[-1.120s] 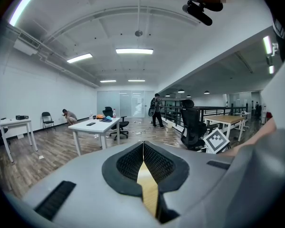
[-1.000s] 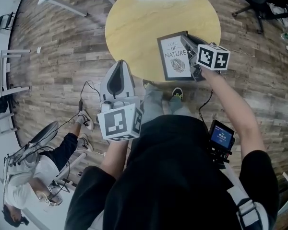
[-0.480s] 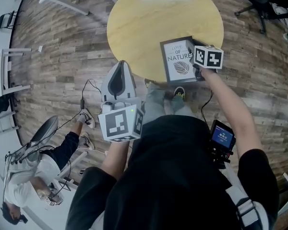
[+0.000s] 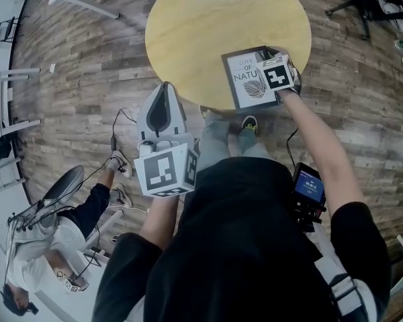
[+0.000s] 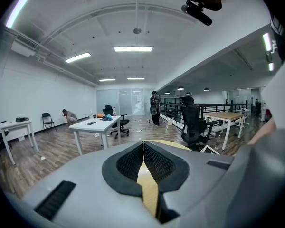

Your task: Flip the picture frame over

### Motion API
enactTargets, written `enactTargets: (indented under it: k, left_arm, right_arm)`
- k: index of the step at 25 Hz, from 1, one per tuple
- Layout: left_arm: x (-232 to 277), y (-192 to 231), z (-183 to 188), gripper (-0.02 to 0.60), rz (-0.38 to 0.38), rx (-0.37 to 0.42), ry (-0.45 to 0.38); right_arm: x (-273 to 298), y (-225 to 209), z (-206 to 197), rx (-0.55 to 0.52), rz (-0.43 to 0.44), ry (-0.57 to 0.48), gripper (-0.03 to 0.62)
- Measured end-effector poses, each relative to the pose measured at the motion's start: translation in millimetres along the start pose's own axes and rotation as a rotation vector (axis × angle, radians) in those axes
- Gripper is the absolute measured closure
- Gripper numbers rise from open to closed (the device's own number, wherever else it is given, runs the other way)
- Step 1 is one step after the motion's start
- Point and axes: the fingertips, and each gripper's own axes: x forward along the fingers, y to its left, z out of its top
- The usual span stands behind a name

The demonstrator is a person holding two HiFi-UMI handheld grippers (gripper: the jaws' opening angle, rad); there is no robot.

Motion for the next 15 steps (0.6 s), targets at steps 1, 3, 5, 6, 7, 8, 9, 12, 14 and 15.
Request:
enactTargets:
  k: [1, 3, 5, 6, 7, 8, 9, 12, 14, 15]
  left_arm:
    - [0.9, -0.8, -0.7, 0.558, -0.003, 0.000, 0.003]
    - [3.2, -2.2, -2.8, 0.558, -0.007, -0.008, 0.011]
    - [5.8, -2.9, -4.6, 0.558, -0.012, -0.014, 0.017]
    - [7.3, -3.1, -5.0, 0.558, -0.015, -0.015, 0.019]
    - [8.8, -3.1, -5.3, 0.558, -0.018, -0.014, 0.020]
    - [10.3, -2.9, -5.3, 0.558, -0.021, -0.014, 0.019]
    - [11.5, -2.5, -5.1, 0.558, -0.024, -0.014, 0.018]
    - [12.4, -0.1, -4.7, 0.558, -0.031, -0.014, 0.010]
    - [11.9, 0.9, -4.7, 0.558, -0.036, -0.013, 0.007]
    - [11.9, 0.8, -4.2, 0.558, -0.039, -0.011, 0.005]
  right_arm:
    - [0.8, -0.3, 1.4, -0.035, -0.006, 0.003, 0.470]
    - [1.8, -1.5, 6.6, -0.139, -0.030, 0.006, 0.468]
    - [4.1, 0.6, 10.8, -0.294, -0.063, 0.012, 0.470]
    - [5.8, 3.0, 11.7, -0.370, -0.074, 0.021, 0.471]
    - [7.7, 5.4, 12.3, -0.428, -0.080, 0.030, 0.474]
    - [9.5, 7.5, 13.0, -0.462, -0.078, 0.038, 0.474]
    - [10.9, 8.9, 14.1, -0.475, -0.073, 0.044, 0.474]
    - [8.3, 12.3, 25.1, -0.465, -0.062, 0.024, 0.468]
    - [2.1, 17.3, 36.7, -0.460, -0.056, -0.011, 0.467]
    - [-0.7, 20.2, 42.0, -0.466, -0.053, -0.024, 0.467]
